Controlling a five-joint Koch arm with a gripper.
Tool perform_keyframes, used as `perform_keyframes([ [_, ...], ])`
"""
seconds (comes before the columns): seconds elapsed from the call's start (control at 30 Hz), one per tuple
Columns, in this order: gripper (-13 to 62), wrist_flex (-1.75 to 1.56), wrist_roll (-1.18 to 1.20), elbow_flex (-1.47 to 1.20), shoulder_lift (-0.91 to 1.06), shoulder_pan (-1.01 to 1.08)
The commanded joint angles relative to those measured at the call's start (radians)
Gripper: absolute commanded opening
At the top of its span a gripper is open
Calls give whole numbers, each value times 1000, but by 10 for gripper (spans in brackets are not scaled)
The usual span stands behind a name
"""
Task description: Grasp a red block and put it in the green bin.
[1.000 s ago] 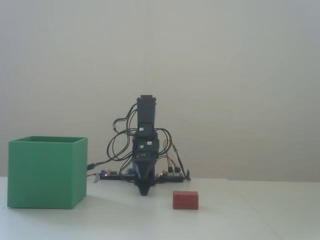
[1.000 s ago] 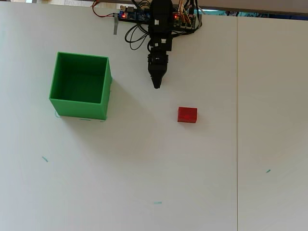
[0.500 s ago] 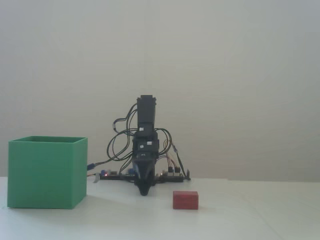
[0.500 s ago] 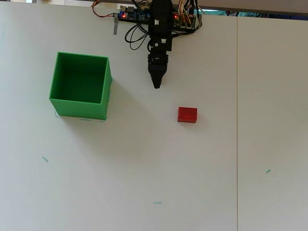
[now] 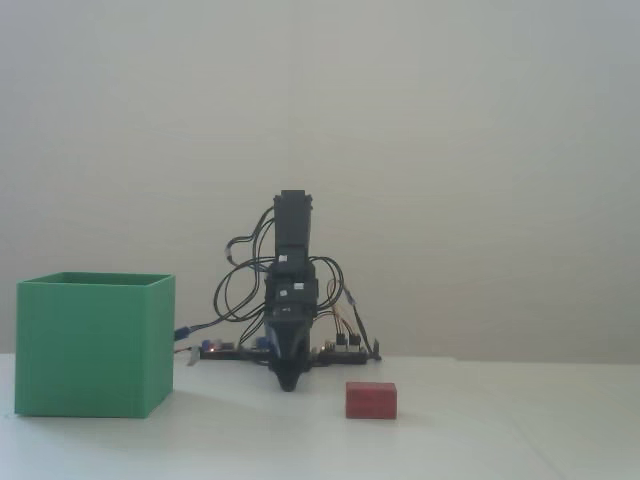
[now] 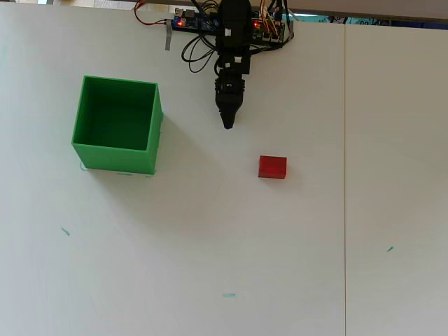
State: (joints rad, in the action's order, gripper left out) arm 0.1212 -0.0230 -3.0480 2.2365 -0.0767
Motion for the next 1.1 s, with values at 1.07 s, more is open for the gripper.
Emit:
perform_keyframes([
  [1.07,337,204,-91,316,-12,14],
])
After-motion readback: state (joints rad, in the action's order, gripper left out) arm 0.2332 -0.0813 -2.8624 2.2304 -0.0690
